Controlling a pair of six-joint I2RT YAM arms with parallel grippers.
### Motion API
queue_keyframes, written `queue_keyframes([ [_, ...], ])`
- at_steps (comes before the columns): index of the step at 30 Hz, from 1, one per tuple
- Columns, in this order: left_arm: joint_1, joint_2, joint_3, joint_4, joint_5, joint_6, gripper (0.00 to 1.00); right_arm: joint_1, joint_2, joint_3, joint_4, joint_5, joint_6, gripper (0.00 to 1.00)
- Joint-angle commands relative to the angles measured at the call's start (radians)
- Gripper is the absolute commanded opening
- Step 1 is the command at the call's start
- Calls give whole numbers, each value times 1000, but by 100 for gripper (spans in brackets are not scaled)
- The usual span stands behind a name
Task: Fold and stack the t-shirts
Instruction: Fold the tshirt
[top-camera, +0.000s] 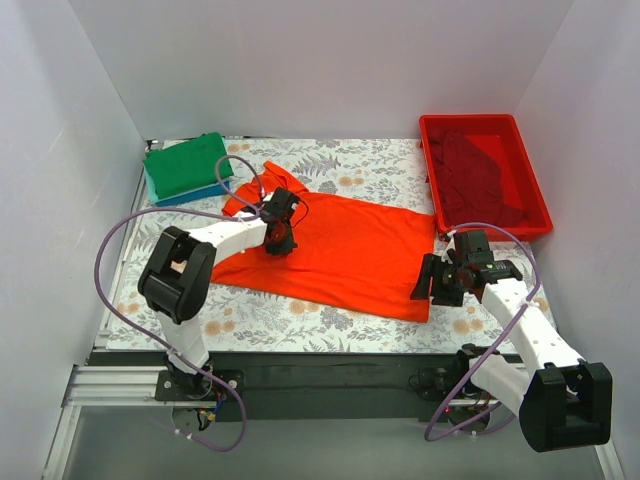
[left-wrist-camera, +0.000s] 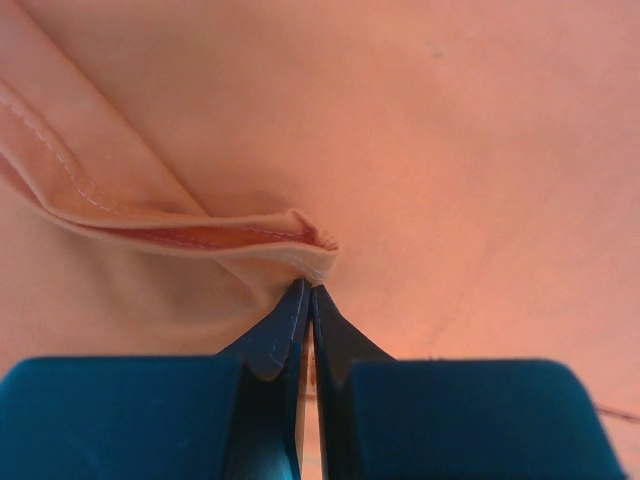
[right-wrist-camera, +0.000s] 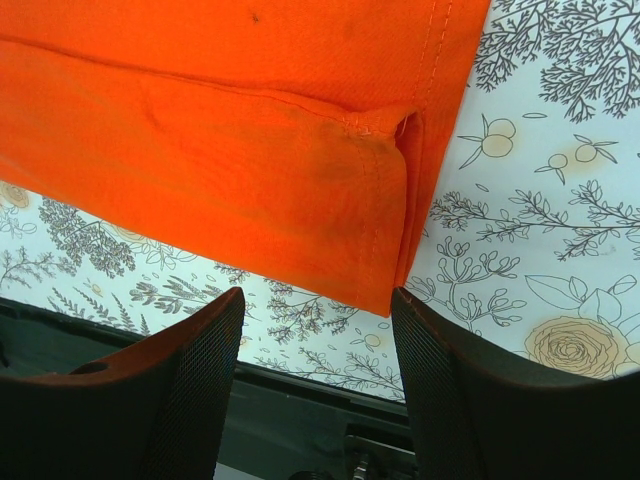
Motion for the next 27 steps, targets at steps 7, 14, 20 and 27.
queue_keyframes([
  [7,-73,71,106,-34,-67,97,1,3,6,-3,15,-17,-11,67],
  [14,-100,120,155,-87,-113,114,3,3,6,-3,17,-17,-11,67],
  [20,-105,110,172,-130,-191,91,39,3,31,23,26,15,-19,70],
  [27,-103,38,202,-163,-216,75,81,5,132,120,92,89,-50,66],
])
